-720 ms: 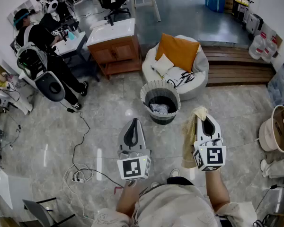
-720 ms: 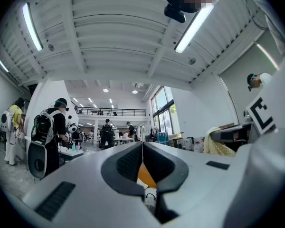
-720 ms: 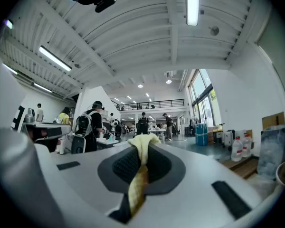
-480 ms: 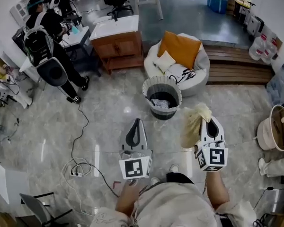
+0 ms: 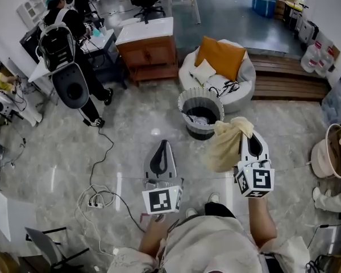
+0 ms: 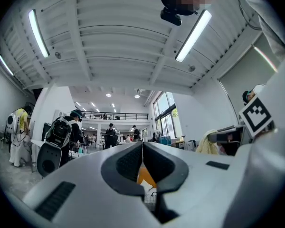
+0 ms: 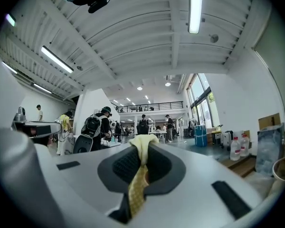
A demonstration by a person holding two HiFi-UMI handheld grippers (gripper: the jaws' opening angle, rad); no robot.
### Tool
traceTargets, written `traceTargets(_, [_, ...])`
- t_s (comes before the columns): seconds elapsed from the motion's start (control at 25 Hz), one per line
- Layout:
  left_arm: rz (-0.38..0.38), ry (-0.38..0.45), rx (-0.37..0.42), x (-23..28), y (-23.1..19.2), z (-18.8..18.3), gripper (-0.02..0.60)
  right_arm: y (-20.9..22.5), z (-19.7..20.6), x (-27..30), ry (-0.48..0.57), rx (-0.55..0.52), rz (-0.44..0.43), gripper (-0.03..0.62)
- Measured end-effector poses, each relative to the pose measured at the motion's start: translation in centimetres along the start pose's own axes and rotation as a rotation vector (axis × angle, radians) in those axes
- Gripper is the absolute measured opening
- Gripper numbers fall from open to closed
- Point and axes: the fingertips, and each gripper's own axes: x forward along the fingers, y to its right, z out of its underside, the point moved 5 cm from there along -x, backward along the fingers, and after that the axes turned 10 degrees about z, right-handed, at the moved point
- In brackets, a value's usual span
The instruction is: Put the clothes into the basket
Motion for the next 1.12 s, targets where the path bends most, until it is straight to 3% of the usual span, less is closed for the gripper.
traceTargets(0.56, [-0.003, 0.002, -0.018, -5.1, -3.9, 0.8, 0.006, -6.1, 1.8, -2.5, -0.06, -0.026, -0.022, -0.002])
traceTargets(0.88, [-0.014, -0.017, -0.026, -3.0, -6.9, 3.2, 0.006, -8.5, 3.7, 1.4, -0.064, -0.018, -0.048, -0.002])
traceTargets(1.12, [0.017, -0.055, -0.027, 2.8, -9.0, 4.9, 0.006, -8.5, 5.4, 7.2, -0.102, 0.006, -0.033, -0.002])
